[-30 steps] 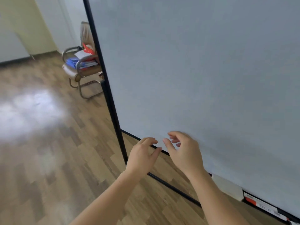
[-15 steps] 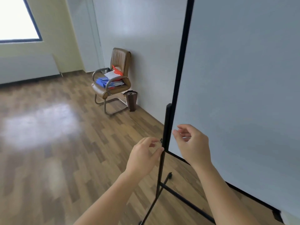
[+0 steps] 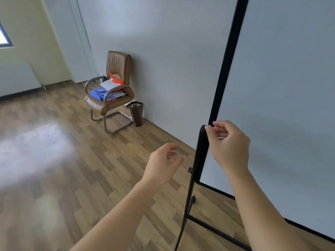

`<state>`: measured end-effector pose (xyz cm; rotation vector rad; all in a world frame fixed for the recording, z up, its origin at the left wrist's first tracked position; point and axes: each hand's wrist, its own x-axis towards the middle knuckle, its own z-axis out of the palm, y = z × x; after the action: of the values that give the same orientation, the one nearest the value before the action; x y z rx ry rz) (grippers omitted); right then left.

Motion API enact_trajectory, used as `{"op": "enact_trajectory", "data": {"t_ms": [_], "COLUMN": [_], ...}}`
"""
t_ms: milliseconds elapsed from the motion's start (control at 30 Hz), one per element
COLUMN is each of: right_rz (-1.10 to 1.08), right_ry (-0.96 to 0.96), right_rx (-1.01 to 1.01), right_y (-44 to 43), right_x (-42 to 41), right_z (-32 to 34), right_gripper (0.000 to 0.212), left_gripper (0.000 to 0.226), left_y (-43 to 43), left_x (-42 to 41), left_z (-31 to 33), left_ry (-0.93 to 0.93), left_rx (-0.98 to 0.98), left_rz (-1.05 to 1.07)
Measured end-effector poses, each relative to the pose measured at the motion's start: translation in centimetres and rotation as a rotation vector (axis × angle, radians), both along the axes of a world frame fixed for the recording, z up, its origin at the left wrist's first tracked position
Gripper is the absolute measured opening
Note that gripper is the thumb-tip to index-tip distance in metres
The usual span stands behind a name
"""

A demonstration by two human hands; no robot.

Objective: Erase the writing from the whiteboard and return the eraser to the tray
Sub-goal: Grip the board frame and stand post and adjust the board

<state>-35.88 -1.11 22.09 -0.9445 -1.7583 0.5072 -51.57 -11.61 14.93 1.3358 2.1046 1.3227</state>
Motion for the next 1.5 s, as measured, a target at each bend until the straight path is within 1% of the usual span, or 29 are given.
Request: {"op": "enact_trajectory", "data": {"t_ms": [200, 333, 400, 467, 567, 667, 767, 867, 967, 1100, 1333, 1500], "right_rz": [-0.174, -0.289, -0.349, -0.420, -0.552, -0.678, -0.754, -0.851, -0.906, -0.915, -0.900, -0.898], "right_ry": [0.008, 0.010, 0.005, 0.014, 0.045, 0.160, 0.262, 0.249, 0.285, 0.279, 0.295, 0.290], "right_rx": [0.051, 0.042, 0.055, 0.045, 0.011, -0.072, -0.130, -0.143, -0.163, -0.185, -0.180, -0.169], "right_y": [3.0, 3.5, 3.5, 3.2, 3.0, 2.8, 2.9, 3.2, 3.7, 5.0, 9.0, 13.1], "right_x": [-1.1, -1.6, -2.2, -3.0, -4.4, -6.1, -7.9, -9.3, -9.7, -9.9, -10.6, -11.3], "right_z": [0.4, 0.4, 0.4, 0.5, 0.5, 0.7, 0.9, 0.9, 1.1, 1.2, 1.1, 1.0], "right_gripper": [0.020, 0.020, 0.022, 0.025, 0.031, 0.032, 0.035, 0.034, 0.030, 0.028, 0.030, 0.031], "left_gripper": [0.051, 0.067, 0.069, 0.066, 0.055, 0.045, 0.053, 0.053, 0.043, 0.038, 0.038, 0.050], "left_y": [6.6, 10.6, 12.7, 14.5, 16.4, 17.2, 18.2, 19.1, 19.9, 20.8, 24.9, 29.1], "left_x": [-3.1, -3.9, -4.3, -4.7, -4.8, -5.1, -5.6, -6.1, -6.5, -6.5, -7.3, -8.2], "left_z": [-0.7, -1.7, -2.4, -3.2, -4.8, -6.0, -7.2, -7.3, -7.2, -7.0, -6.8, -6.5], "left_ry": [-0.097, -0.161, -0.196, -0.259, -0.319, -0.368, -0.419, -0.457, -0.471, -0.494, -0.496, -0.504], "left_rx": [-0.024, -0.065, -0.086, -0.103, -0.141, -0.169, -0.193, -0.247, -0.275, -0.291, -0.299, -0.288], "left_rz": [-0.162, -0.320, -0.413, -0.522, -0.689, -0.802, -0.875, -0.952, -1.000, -0.980, -0.973, -1.002]}}
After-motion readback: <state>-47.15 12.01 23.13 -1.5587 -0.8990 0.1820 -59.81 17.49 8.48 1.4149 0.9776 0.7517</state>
